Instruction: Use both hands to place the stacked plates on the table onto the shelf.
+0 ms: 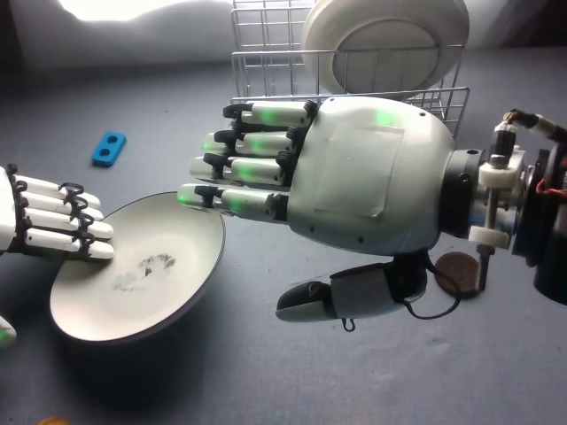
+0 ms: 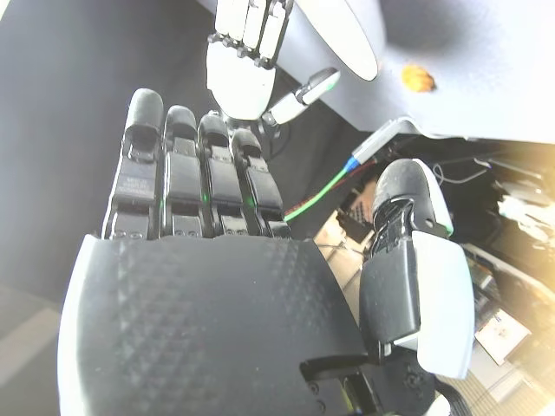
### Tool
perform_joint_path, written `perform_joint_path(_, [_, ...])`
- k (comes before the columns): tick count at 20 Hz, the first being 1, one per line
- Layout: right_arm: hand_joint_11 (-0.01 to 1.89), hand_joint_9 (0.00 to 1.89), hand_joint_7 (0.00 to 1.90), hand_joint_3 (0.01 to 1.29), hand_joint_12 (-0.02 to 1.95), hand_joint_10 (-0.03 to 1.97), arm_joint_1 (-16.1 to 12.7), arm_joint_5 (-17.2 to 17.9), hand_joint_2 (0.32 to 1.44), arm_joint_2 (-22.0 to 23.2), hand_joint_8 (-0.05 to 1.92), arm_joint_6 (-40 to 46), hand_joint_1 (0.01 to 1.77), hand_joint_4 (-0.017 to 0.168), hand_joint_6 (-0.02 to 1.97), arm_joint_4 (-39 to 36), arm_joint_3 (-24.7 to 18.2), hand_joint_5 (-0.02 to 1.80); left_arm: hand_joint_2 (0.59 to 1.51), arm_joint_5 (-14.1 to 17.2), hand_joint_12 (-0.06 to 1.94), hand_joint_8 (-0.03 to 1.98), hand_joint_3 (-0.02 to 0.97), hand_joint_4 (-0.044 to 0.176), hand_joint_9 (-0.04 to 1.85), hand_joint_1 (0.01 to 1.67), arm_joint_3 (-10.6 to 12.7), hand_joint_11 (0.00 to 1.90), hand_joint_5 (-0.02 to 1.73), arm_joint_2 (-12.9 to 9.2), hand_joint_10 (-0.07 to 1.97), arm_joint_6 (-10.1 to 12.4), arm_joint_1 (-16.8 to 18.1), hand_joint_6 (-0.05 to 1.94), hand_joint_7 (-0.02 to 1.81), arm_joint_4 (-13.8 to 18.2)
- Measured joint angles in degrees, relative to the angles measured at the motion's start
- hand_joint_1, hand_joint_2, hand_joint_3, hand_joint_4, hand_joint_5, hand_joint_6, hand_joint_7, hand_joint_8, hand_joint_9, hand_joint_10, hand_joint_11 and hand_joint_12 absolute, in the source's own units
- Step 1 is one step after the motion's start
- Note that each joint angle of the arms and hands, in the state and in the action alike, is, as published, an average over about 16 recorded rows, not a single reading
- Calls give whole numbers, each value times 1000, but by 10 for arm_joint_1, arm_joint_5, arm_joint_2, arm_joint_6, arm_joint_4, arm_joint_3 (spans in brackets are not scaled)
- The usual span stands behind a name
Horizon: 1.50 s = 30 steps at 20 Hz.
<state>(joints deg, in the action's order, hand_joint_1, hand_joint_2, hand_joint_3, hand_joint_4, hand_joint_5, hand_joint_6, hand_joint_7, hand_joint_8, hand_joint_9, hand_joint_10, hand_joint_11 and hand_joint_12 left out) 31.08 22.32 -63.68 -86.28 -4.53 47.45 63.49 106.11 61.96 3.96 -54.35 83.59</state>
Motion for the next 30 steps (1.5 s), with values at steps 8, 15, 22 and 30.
perform_joint_path(8, [13,216,198,14,785,16,10,2,1120,-51,22,-27,586,3,43,2,46,151,1132,-8,2,-23,21,0,28,15,-3,14,2,1,27,7,-10,-20,-14,-1])
perform_joint_path(15, [13,229,216,14,864,16,13,2,1092,-125,22,-30,1045,3,43,6,109,218,1136,-10,2,-23,21,-1,29,15,-5,14,-1,1,28,10,-12,-21,-14,-1])
perform_joint_path(22, [13,238,234,13,936,16,11,3,1077,-205,22,-30,1271,3,43,43,175,286,1134,-10,2,-23,21,-1,29,14,-5,14,0,1,27,10,-12,-21,-14,-1])
perform_joint_path(30, [13,276,283,14,1035,16,5,-2,1074,-272,22,-30,1295,3,43,138,225,324,1129,-9,2,-23,21,-4,29,15,-5,15,-5,1,27,11,-12,-20,-14,0])
